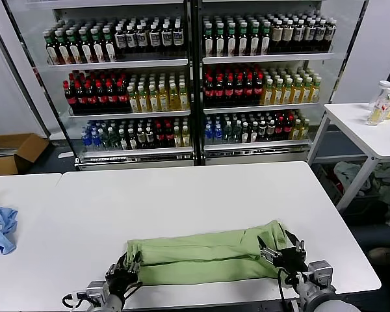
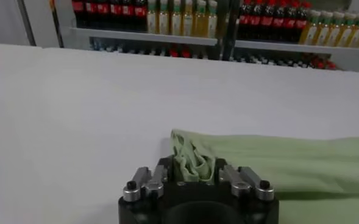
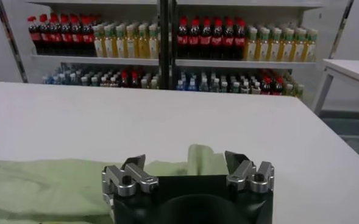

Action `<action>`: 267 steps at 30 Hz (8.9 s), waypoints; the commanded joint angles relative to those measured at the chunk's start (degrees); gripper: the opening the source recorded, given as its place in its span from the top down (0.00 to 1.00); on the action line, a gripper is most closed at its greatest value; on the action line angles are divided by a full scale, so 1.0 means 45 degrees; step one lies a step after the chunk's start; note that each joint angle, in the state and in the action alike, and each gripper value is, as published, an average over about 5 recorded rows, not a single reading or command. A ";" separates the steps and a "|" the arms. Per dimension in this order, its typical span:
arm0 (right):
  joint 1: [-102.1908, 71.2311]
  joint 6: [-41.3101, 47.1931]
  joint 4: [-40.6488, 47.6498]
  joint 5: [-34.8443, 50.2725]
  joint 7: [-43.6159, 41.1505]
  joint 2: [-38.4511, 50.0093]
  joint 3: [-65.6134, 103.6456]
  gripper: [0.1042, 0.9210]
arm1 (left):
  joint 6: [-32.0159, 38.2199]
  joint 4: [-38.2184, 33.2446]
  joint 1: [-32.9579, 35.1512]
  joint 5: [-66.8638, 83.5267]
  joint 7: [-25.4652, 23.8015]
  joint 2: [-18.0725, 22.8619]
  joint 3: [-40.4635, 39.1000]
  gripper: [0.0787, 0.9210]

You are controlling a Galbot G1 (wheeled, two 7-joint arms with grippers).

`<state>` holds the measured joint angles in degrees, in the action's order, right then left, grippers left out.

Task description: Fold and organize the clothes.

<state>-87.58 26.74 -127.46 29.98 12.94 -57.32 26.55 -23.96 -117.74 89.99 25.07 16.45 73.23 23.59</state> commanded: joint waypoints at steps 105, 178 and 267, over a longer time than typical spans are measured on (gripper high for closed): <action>0.1851 -0.0279 0.1007 0.0858 -0.0135 0.0219 -0.0261 0.12 | -0.2037 0.1608 -0.1852 0.5141 -0.2422 -0.1776 0.1656 0.12; 0.1998 -0.0534 0.0580 0.0829 -0.0213 -0.0196 -0.0167 0.12 | 0.1999 0.0820 -0.1418 -1.0949 -0.1444 -0.0574 -0.2531 0.96; 1.0675 0.1435 0.8438 -0.2131 -0.4141 0.0014 -0.6626 0.93 | 0.5551 0.0958 -0.1466 0.2009 -0.1714 -0.1839 0.1478 0.12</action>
<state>-42.30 31.98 -92.88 31.51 8.64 -66.22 -9.36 1.10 -113.25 83.23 34.83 8.92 64.86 30.84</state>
